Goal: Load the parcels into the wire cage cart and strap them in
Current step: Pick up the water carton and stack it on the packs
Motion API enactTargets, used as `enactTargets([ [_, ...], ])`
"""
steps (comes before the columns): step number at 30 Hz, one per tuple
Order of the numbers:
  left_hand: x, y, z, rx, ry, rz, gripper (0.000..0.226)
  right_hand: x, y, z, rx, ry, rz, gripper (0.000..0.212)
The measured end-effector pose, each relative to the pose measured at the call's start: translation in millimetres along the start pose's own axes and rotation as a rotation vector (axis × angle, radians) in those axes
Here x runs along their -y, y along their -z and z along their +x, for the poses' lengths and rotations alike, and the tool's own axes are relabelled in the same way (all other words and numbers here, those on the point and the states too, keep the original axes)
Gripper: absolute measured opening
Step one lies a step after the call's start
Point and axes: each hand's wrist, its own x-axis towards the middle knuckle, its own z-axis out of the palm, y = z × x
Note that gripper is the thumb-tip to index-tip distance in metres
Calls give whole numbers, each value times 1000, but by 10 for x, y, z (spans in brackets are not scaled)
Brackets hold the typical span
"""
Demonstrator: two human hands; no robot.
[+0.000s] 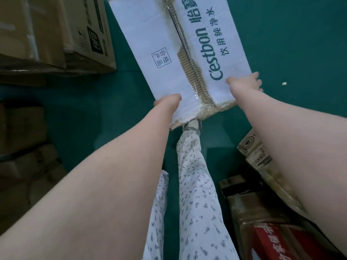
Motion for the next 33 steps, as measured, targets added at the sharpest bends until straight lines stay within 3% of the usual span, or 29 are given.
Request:
enactTargets([
  [4, 106, 10, -126, -135, -90, -195, 84, -79, 92, -67, -38, 103, 6, 62],
  [10, 22, 310, -635, -149, -309, -388, 50, 71, 416, -402, -55, 158, 271, 49],
  [15, -297, 442, -1349, -104, -364, -381, 54, 271, 1103, -732, -106, 254, 334, 48],
  [20, -648, 496, -2043, -111, -550, -316, 56, 477, 1848, -1091, -203, 291, 465, 49],
  [23, -849, 605, -2417, -130, -617, -296, 50, 522, 2129, -1364, -241, 282, 534, 49],
  [33, -1132, 929, -3568, -63, -870, 35, 61, 325, 2704, -2325, -449, 131, 834, 46],
])
